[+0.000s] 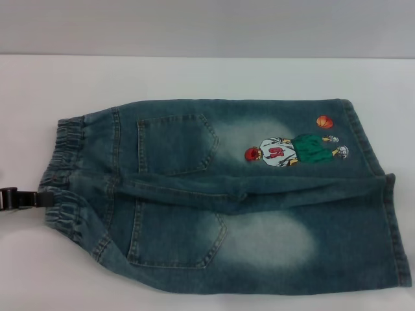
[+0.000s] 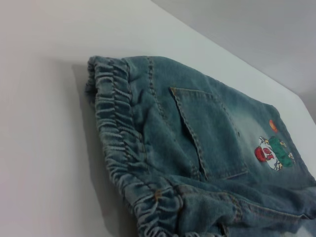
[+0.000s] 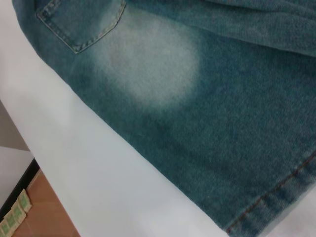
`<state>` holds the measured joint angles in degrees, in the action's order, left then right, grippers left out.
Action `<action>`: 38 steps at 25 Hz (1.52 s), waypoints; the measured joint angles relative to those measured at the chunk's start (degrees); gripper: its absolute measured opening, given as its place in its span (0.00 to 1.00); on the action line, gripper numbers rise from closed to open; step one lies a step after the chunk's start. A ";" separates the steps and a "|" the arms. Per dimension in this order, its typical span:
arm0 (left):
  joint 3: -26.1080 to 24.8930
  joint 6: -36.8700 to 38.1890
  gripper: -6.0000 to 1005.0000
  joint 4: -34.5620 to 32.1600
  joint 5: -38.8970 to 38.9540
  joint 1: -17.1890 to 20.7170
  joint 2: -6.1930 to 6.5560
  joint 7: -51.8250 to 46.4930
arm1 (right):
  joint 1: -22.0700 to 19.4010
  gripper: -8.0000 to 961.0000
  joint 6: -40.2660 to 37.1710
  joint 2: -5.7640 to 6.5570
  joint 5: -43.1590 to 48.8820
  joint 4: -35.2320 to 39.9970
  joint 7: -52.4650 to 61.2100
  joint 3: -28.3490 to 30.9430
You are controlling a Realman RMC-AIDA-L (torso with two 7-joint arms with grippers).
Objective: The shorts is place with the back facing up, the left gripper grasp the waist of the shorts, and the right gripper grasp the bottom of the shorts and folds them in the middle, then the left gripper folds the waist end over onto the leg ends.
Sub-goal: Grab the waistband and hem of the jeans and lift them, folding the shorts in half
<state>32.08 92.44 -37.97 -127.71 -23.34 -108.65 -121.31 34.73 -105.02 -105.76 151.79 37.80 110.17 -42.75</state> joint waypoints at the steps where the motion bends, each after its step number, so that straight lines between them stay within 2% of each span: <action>1: 0.00 0.00 0.04 0.00 0.00 -0.03 0.01 0.00 | 0.02 0.58 0.11 -0.13 0.00 -0.01 0.19 -0.21; 38: 0.00 -0.17 0.04 0.00 -0.18 -0.92 0.29 0.05 | 1.91 0.53 2.87 -1.88 0.75 -0.63 2.33 -2.87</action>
<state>32.08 92.28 -37.97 -127.89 -24.26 -108.36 -121.26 36.64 -102.15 -107.64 152.55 37.18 112.50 -45.62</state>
